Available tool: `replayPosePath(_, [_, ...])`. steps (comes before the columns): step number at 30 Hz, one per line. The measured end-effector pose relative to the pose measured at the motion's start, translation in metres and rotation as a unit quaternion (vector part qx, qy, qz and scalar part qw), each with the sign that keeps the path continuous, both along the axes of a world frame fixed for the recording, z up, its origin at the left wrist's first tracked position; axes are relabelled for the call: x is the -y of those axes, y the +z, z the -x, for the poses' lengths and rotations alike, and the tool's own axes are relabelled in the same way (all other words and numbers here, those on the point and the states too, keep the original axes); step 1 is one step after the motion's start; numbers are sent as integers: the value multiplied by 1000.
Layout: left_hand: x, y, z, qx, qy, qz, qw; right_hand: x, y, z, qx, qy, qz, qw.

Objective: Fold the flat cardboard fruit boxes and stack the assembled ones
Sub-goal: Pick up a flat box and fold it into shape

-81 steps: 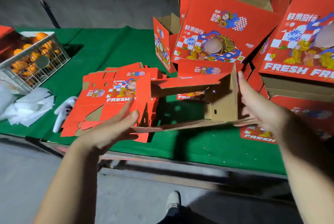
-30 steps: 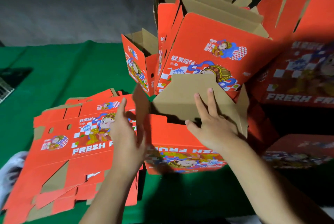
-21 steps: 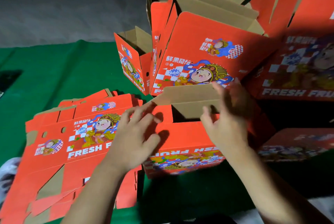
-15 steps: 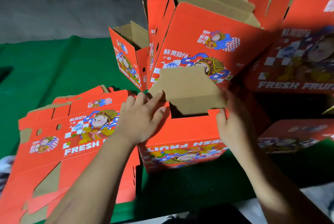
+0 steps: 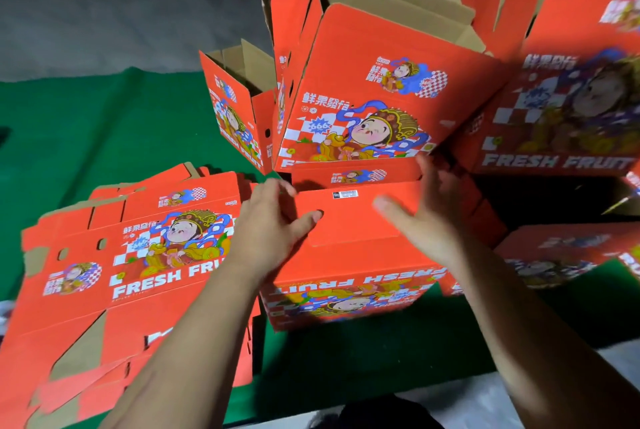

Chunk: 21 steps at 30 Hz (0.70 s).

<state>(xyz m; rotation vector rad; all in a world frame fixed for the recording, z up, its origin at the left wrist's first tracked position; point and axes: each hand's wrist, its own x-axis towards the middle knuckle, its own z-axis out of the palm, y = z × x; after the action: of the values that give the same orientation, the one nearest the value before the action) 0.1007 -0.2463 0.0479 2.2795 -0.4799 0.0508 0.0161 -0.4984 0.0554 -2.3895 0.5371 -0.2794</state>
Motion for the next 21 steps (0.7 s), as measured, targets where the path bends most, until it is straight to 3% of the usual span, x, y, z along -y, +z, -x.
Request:
replayPosePath(2, [4,1,1,-50,21,-87,995,-1,-11,3,-67,37,76,994])
replayPosePath(4, [8,1,2,-37,40,-200,978,-3,-16,0,-82,5,113,990])
replayPosePath(5, [7,0,1,-27,38,-206,978,-6,-15,-2,-78,-9,129,989])
replayPosePath(6, [4,-1,1,-22,21,-164,986,-9,-14,-4,-76,-13,144,987])
replayPosePath(8, [-4,-1,-1,-69,22,46,996,-10,-11,-7,-89,-7,130,987])
replayPosePath(9, [-6,-2,0,-126,53,182,974,-7,-8,-8,-96,-12,88,991])
replayPosePath(11, [-4,0,5,-235,106,335,906,0,-2,-8,-89,-34,-37,995])
replayPosePath(14, [-4,8,16,-380,64,448,807,7,11,0,-26,-57,-196,979])
replayPosePath(16, [-14,13,30,-483,44,437,757,8,19,15,41,-85,-313,945])
replayPosePath(18, [-25,7,35,-479,36,414,773,14,21,31,83,-105,-457,879])
replayPosePath(21, [-20,-3,31,-368,86,426,822,22,14,57,-24,-74,-569,819])
